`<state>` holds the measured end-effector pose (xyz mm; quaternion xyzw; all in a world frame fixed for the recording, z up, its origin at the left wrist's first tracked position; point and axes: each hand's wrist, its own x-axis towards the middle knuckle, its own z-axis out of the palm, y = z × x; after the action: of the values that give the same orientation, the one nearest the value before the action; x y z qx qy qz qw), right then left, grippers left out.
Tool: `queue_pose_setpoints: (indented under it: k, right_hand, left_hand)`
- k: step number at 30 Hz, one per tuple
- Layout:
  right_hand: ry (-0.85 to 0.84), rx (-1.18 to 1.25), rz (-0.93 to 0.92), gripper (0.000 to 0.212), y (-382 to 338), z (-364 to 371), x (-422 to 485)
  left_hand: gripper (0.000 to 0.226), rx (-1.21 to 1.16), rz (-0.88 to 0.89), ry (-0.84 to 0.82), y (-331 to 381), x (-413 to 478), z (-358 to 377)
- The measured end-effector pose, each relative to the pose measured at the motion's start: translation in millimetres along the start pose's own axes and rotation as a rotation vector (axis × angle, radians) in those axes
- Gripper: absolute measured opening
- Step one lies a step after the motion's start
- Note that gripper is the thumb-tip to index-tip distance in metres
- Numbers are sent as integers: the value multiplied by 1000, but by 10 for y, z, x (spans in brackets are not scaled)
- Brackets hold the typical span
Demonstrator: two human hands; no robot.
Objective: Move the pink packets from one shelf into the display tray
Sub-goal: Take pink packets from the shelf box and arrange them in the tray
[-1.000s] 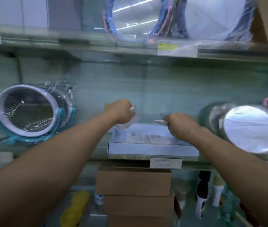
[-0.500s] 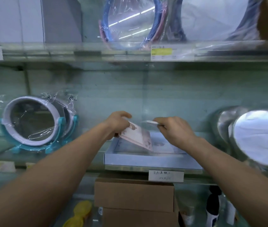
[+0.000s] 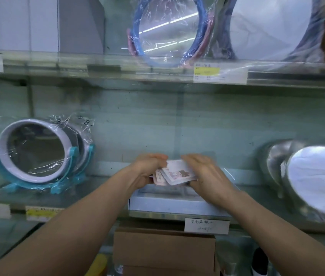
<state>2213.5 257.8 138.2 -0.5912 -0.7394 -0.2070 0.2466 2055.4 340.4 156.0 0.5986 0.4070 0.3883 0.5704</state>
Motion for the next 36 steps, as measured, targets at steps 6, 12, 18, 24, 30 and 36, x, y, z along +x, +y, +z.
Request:
queue_pose_setpoints:
  k: [6,12,18,24,30,36]
  right_hand:
    - [-254,440,571,79,236,-110,-35]
    - [-243,526,593,71,198,-145,-66]
    - [-160,68,232,56,-63,-256,46]
    - [103,245,368,21,-40,-311,156]
    - [212,1247,670,27,-75,-426,213]
    - [166,1283,740,40,5,-354,252]
  left_hand:
    - [35,-44,3,-21,0,29,-119]
    - [41,-94,18,-21,14,9,-73]
    - [18,-163,47,67,199,-82,82]
    - [8,-81,11,124,200,-123,-36]
    - [15,166,53,-58,200,-202,-43]
    - [9,337,209,-4,243,-202,7]
